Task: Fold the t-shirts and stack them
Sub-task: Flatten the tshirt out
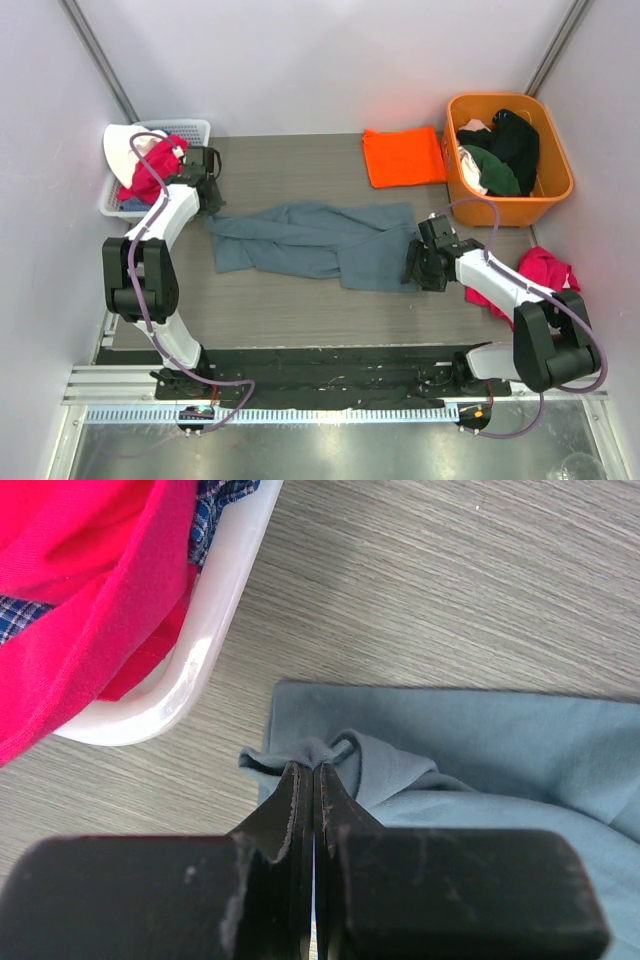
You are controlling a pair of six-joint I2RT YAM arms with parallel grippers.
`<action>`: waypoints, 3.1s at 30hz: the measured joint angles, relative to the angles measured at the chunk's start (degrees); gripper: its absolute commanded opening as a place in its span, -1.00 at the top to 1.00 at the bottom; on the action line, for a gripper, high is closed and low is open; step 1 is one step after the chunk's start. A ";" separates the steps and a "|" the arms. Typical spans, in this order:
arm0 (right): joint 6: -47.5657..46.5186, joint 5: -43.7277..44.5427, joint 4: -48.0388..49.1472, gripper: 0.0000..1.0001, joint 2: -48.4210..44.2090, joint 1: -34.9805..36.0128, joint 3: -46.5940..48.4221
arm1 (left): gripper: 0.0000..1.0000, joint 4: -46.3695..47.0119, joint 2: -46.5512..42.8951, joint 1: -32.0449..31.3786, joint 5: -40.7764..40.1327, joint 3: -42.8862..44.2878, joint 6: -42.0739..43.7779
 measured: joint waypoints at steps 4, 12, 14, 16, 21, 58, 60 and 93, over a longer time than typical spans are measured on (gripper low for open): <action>-0.37 0.28 2.16 -0.19 2.05 0.00 -0.09 | 1.00 0.00 0.00 0.00 0.00 0.00 0.24; -0.79 0.37 4.92 0.54 4.13 0.00 -0.44 | 1.00 -0.02 0.00 0.00 -0.13 0.00 1.22; -0.79 0.31 5.18 0.73 4.22 0.02 -0.55 | 1.00 -0.02 0.00 0.00 -0.28 0.00 1.25; -0.74 0.15 5.40 0.90 4.22 0.04 -0.66 | 1.00 -0.02 0.00 0.00 -0.33 0.00 1.25; -0.55 0.22 4.94 0.98 2.99 0.04 -0.68 | 0.99 -0.02 0.00 0.00 -0.28 0.00 1.22; -4.61 9.55 -4.15 0.98 -1.36 -6.62 8.33 | -0.25 5.27 -7.45 0.00 8.72 -15.52 -0.59; -4.83 9.53 -4.15 0.98 -1.33 -6.64 8.33 | -0.24 6.64 -7.43 0.00 9.29 -15.52 -0.59; -5.35 8.81 -4.13 0.98 0.90 -7.10 8.33 | 0.32 10.73 4.24 0.00 9.16 -13.09 -0.63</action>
